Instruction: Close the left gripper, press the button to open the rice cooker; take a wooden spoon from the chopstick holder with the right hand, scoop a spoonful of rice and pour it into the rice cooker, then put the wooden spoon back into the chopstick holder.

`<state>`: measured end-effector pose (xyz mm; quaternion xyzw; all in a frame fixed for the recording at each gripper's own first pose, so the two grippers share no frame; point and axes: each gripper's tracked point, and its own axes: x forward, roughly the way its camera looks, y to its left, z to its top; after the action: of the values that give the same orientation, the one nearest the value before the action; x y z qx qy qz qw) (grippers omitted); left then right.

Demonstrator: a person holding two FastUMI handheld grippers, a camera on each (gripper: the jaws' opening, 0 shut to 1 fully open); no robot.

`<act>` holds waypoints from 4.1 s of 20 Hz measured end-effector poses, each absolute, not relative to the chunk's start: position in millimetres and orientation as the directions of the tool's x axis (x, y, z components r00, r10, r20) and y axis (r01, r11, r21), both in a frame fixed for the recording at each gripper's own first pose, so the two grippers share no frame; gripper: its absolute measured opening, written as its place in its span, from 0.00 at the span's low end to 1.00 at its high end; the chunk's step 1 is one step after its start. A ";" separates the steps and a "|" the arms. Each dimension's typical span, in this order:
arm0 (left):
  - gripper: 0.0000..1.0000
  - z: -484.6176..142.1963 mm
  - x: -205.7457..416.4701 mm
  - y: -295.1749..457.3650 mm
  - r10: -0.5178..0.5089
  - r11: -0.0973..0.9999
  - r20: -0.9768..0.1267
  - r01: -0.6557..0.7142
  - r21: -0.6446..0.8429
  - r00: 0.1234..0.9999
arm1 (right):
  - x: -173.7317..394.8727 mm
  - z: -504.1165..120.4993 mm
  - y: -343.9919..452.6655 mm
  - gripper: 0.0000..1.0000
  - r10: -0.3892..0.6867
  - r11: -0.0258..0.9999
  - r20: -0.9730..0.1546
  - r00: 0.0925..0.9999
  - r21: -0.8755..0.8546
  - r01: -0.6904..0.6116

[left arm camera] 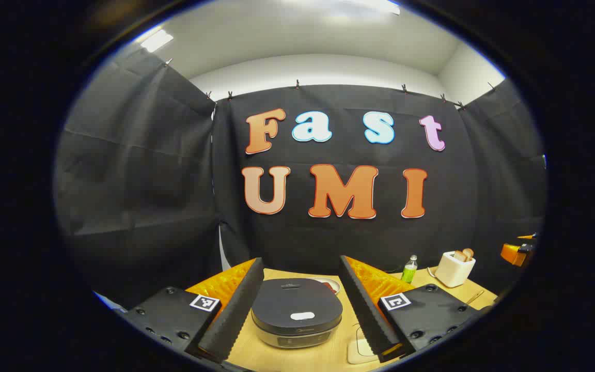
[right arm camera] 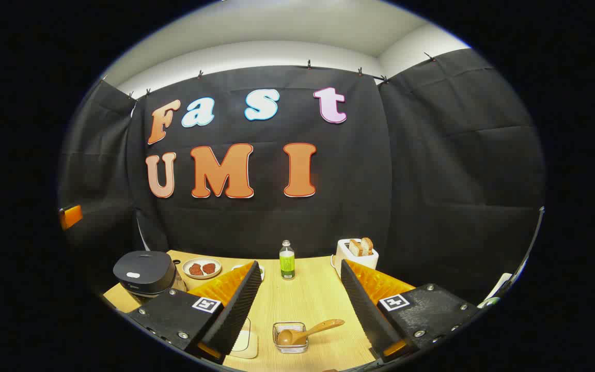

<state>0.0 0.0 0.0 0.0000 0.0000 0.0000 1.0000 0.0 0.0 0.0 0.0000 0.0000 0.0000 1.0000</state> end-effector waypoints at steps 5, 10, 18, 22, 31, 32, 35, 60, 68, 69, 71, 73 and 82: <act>0.94 -0.6 4.1 -5.8 -0.011 1.000 -0.006 0.011 -0.025 1.000 | 1.9 -3.5 -3.1 1.00 -0.008 1.000 -0.003 1.000 -0.022 0.008; 0.94 -0.3 3.4 -3.9 0.000 1.000 -0.007 0.000 0.003 1.000 | 3.8 -6.5 -3.4 0.96 -0.006 1.000 -0.010 1.000 -0.008 0.006; 0.94 -1.7 4.6 -5.2 -0.011 1.000 -0.015 0.011 0.005 1.000 | 7.3 -7.4 -1.2 0.99 0.001 1.000 -0.012 1.000 -0.002 -0.001; 0.94 -1.0 5.8 -6.4 -0.022 1.000 -0.013 0.022 0.005 1.000 | 8.8 -8.8 -0.2 0.96 0.002 1.000 -0.016 1.000 0.002 -0.002; 0.69 0.8 5.8 -9.8 -0.029 1.000 -0.002 0.029 0.008 1.000 | 9.4 -7.3 -2.9 0.96 -0.009 1.000 -0.009 1.000 -0.005 0.009; 0.65 -0.1 6.4 -9.7 -0.028 1.000 -0.008 0.028 0.009 1.000 | 10.0 -7.6 -2.2 0.96 -0.009 1.000 -0.009 1.000 -0.005 0.009; 0.33 2.9 4.0 -2.8 -0.017 1.000 0.018 0.017 -0.012 1.000 | 8.6 -8.7 -1.4 0.96 -0.006 1.000 -0.013 1.000 -0.009 0.006; 0.04 -113.3 96.4 -24.0 -0.129 0.990 -0.311 0.103 -0.100 0.941 | 12.4 -18.8 -2.5 0.96 -0.017 1.000 -0.045 0.999 -0.015 0.016; 0.04 -189.4 118.7 -16.1 -0.096 0.993 -0.453 0.055 -0.103 0.886 | 14.3 -27.5 -15.2 0.96 -0.045 0.999 -0.068 0.997 -0.025 0.044; 0.04 -197.4 120.0 -16.4 -0.099 0.993 -0.470 0.058 -0.101 0.877 | 14.4 -28.5 -17.0 0.96 -0.050 0.999 -0.071 0.996 -0.021 0.049; 0.04 -208.8 120.6 -19.0 -0.111 0.992 -0.495 0.064 -0.111 0.862 | 15.4 -30.9 -20.2 0.96 -0.058 0.998 -0.078 0.995 -0.016 0.057; 0.04 -216.9 121.1 -19.3 -0.113 0.992 -0.509 0.064 -0.112 0.853 | 16.5 -33.6 -22.0 0.96 -0.065 0.998 -0.086 0.994 -0.015 0.064; 0.00 -221.1 118.4 -18.5 -0.110 0.992 -0.509 0.064 -0.107 0.854 | 16.2 -38.0 -18.6 0.96 -0.067 0.998 -0.099 0.993 -0.007 0.067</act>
<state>118.4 -18.5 -221.1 -0.0429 0.2668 -0.0451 0.9617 16.2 -18.6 -38.0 -0.0017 0.0495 -0.0335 0.9982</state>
